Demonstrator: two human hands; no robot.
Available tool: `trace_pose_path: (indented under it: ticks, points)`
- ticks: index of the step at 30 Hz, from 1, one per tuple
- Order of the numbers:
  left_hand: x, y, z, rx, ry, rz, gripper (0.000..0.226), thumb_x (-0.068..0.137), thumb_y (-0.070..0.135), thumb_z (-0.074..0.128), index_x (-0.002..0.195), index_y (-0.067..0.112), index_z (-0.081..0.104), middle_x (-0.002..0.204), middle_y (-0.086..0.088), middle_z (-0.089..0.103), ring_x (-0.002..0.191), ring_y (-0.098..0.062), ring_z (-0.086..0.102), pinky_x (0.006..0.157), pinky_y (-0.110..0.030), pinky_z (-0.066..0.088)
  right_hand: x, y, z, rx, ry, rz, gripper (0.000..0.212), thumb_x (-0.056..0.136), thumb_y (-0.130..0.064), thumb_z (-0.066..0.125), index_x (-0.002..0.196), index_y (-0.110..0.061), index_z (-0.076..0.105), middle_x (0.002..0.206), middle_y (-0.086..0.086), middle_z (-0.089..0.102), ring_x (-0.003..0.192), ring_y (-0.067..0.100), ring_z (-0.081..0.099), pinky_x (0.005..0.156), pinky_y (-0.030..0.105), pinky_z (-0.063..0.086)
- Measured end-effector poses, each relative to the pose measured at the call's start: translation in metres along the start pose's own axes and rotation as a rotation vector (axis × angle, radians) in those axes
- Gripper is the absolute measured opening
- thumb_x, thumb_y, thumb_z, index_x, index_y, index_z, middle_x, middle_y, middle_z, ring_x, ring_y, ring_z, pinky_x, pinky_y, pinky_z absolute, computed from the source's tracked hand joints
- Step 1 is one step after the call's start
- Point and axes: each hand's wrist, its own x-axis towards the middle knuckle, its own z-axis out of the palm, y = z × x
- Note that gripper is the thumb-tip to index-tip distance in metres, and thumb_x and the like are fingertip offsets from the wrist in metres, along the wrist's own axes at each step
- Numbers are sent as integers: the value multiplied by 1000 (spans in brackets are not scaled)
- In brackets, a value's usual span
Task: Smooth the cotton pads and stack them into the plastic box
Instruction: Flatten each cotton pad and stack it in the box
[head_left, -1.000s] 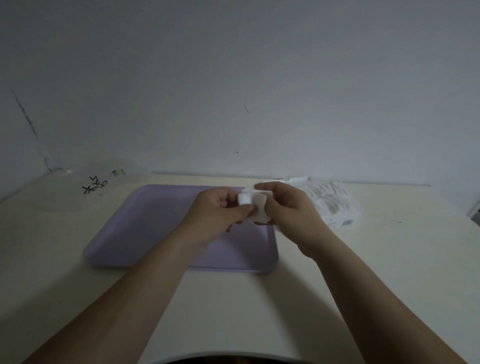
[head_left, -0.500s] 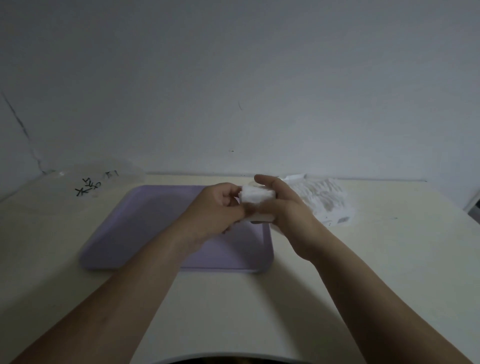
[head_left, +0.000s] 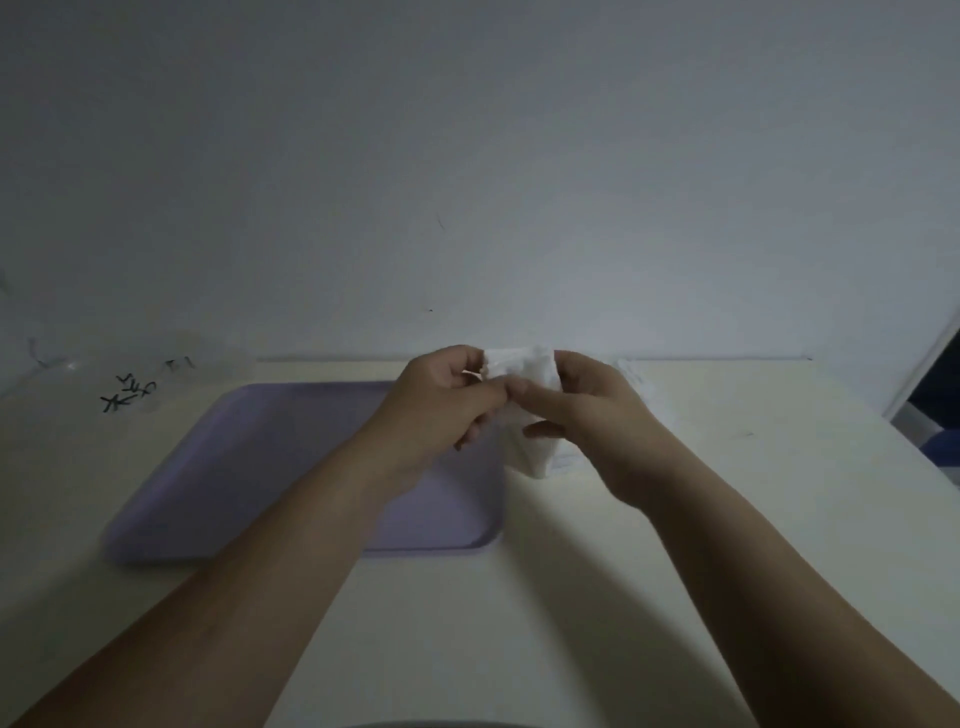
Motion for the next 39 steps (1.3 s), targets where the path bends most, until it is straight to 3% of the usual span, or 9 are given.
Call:
trace_pose_path:
  ticks: [5,10,15,20,23,26,29,36,39]
  points:
    - [25,10,47,-28,-52,-2,4,97,16,71,101,17,72,72,0,66,57,-15,57,51,-25,45,-3,-8,-55,-51,161,12,23,95,-24,74,106,-3,75,104,18,78,104,39,74,86,49,61]
    - [56,7,91,404,-62,175,15,92,17,68,104,23,75,88,10,71,71,-9,66,60,-17,51,7,0,-105,-267,609,49,36,87,-25,64,106,6,60,107,31,68,74,37,64,57,38,47]
    - [71,-2,123,740,-303,301,18,84,25,60,87,42,65,94,10,71,84,-11,67,80,-37,57,8,14,-120,-305,466,189,33,89,-22,71,102,8,65,91,22,74,58,20,63,46,28,39]
    - [81,-4,128,834,-398,313,24,92,19,58,110,34,64,89,15,64,84,-10,62,77,-27,52,15,19,-133,-388,429,190,20,89,-19,70,97,-1,66,84,16,75,47,17,64,45,27,41]
    - [86,-5,124,869,-462,322,25,88,24,61,110,37,63,102,19,67,95,-9,65,84,-29,53,18,19,-131,-553,366,155,21,95,-31,61,98,-10,61,84,8,74,50,19,71,49,31,48]
    - [87,-6,121,918,-481,354,22,89,25,65,109,35,61,93,23,58,91,-7,60,73,-17,43,22,19,-131,-807,311,141,9,89,-26,61,97,-23,57,76,-3,74,53,14,72,63,36,55]
    - [86,-9,119,876,-487,353,25,90,21,66,111,32,61,93,26,55,89,-4,57,73,-12,40,27,14,-128,-1049,280,152,17,85,-19,57,98,-30,55,76,-8,71,61,14,73,67,30,54]
    - [84,-16,116,814,-481,298,41,86,23,65,124,38,67,111,16,71,98,-6,66,92,-31,55,39,4,-117,-1454,170,72,27,87,-15,57,108,-31,64,78,-8,54,79,24,62,57,26,35]
    - [84,-18,115,804,-471,278,43,87,21,63,128,34,66,114,15,71,100,-8,67,93,-32,55,43,-1,-115,-1404,104,133,20,88,-16,56,102,-28,64,76,-5,65,73,21,69,60,25,42]
